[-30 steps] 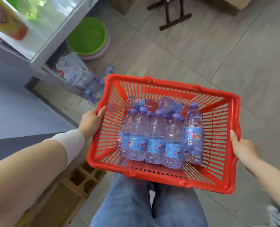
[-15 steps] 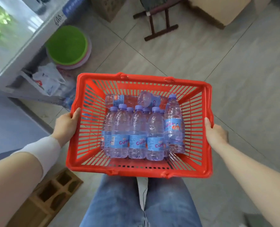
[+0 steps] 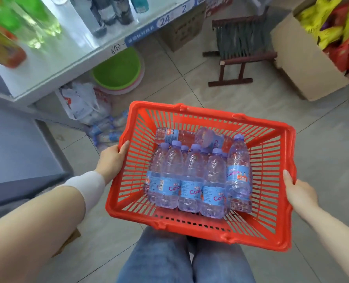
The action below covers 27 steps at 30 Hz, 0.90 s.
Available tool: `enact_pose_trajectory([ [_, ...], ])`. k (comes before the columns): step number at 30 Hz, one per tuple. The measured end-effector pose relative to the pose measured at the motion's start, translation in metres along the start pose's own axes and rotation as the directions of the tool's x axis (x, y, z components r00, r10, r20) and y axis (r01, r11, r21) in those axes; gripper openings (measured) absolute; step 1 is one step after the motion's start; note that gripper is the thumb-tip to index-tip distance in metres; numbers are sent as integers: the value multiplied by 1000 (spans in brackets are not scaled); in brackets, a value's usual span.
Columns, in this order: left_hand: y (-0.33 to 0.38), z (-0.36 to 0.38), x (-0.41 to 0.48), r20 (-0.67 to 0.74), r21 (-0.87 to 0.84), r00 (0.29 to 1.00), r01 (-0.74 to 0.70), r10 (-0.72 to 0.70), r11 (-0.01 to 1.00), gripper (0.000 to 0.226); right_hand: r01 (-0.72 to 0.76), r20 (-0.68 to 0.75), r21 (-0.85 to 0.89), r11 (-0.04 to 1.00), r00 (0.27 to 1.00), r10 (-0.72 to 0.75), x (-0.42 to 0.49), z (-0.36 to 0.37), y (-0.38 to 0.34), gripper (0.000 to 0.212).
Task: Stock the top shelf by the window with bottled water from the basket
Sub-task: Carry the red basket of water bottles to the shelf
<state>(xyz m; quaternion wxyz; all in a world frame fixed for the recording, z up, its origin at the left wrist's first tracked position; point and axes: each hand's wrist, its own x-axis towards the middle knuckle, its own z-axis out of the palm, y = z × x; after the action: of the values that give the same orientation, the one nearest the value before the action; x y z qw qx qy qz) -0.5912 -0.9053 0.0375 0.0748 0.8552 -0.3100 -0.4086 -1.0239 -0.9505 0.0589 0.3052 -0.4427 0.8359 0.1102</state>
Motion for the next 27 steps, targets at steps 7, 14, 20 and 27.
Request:
enact_pose_trajectory([
  [7, 21, -8, 35, -49, -79, 992, 108, -112, 991, 54, 86, 53, -48, 995, 995, -84, 56, -24, -70, 62],
  [14, 36, -2, 59, -123, -189, 943, 283, -309, 940, 55, 243, 129, -170, 955, 966, -223, 136, -30, -156, 64],
  [20, 56, 2, 78, -197, -256, 873, 392, -445, 883, 54, 393, 136, -202, 897, 918, -371, 190, -32, -219, 62],
  [27, 70, 4, 119, -178, -294, 862, 414, -475, 862, 51, 452, 188, -257, 854, 890, -415, 233, -38, -290, 66],
])
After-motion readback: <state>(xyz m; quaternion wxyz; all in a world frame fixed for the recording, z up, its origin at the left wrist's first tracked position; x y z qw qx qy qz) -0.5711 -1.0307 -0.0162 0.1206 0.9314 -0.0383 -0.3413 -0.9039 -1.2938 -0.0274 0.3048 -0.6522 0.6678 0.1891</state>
